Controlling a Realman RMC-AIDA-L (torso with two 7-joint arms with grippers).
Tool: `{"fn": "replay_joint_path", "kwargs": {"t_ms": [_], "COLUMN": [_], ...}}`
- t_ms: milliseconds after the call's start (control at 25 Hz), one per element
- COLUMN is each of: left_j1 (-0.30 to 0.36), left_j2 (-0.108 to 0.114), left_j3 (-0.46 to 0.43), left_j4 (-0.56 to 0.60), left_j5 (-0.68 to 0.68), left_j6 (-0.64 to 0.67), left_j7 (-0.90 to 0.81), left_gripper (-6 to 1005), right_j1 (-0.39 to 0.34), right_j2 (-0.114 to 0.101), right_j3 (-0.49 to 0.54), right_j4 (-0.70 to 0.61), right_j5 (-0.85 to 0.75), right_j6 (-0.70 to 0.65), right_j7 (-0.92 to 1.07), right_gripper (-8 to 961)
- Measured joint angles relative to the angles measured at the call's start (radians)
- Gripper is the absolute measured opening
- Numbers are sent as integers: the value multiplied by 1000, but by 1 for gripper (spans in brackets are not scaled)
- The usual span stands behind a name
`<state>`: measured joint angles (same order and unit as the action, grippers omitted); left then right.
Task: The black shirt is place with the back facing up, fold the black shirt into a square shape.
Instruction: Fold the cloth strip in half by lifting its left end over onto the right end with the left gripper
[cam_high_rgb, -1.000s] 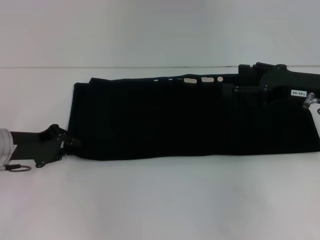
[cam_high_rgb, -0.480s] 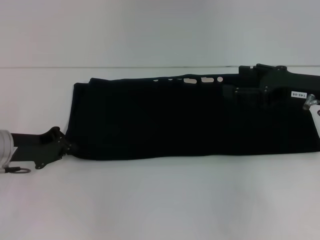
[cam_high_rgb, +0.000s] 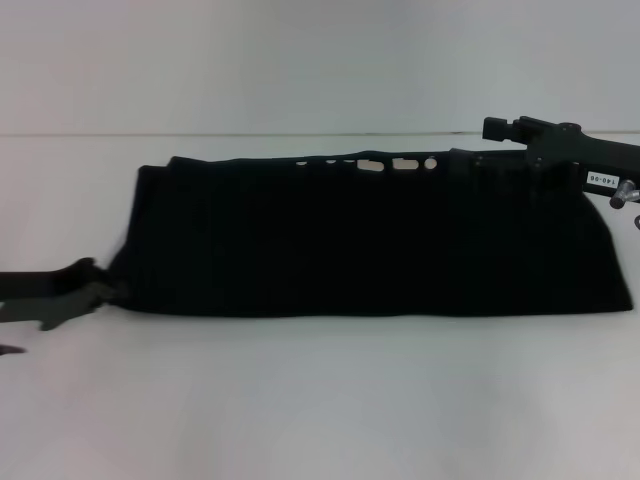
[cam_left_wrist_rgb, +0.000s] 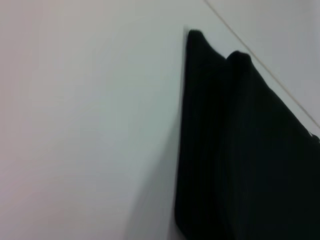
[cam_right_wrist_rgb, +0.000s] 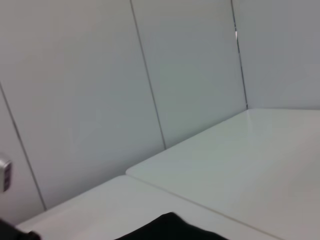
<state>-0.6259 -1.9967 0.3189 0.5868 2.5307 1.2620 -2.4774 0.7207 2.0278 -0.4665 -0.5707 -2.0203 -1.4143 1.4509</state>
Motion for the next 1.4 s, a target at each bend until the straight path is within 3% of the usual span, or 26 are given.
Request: {"fn": "replay_joint_path", "kwargs": {"t_ms": [320, 520, 760, 960, 1120, 1200, 1280, 1320, 1400], "left_j1": [106, 141, 121, 27, -113, -192, -284, -304, -355], "left_j2": [21, 51, 69, 69, 51, 29, -13, -25, -73], "left_j3": [-5, -79, -97, -83, -80, -70, -30, -17, 27], "left_j4": [181, 268, 298, 289, 233, 175, 91, 71, 15], "left_j5": [14, 86, 139, 71, -53, -123, -199, -216, -254], "left_j6": [92, 157, 222, 354, 466, 473, 426, 401, 320], "left_j7": [62, 66, 69, 69, 69, 72, 84, 93, 131], "left_gripper": [48, 57, 68, 77, 84, 88, 91, 93, 96], "right_j1": [-5, 3, 3, -21, -57, -84, -113, -128, -152], "right_j2": [29, 44, 43, 22, -7, -25, -47, -57, -75], "right_j3": [-3, -4, 0, 0, 3, 3, 4, 4, 5], "right_j4": [1, 2, 2, -6, -17, -23, -29, -30, -36], "right_j5": [65, 81, 90, 115, 164, 213, 255, 269, 287], "right_j6": [71, 116, 133, 143, 152, 146, 131, 123, 113], "right_j7": [26, 27, 26, 4, -9, -9, -7, -5, -1], "right_gripper": [918, 918, 918, 918, 918, 918, 918, 918, 918]}}
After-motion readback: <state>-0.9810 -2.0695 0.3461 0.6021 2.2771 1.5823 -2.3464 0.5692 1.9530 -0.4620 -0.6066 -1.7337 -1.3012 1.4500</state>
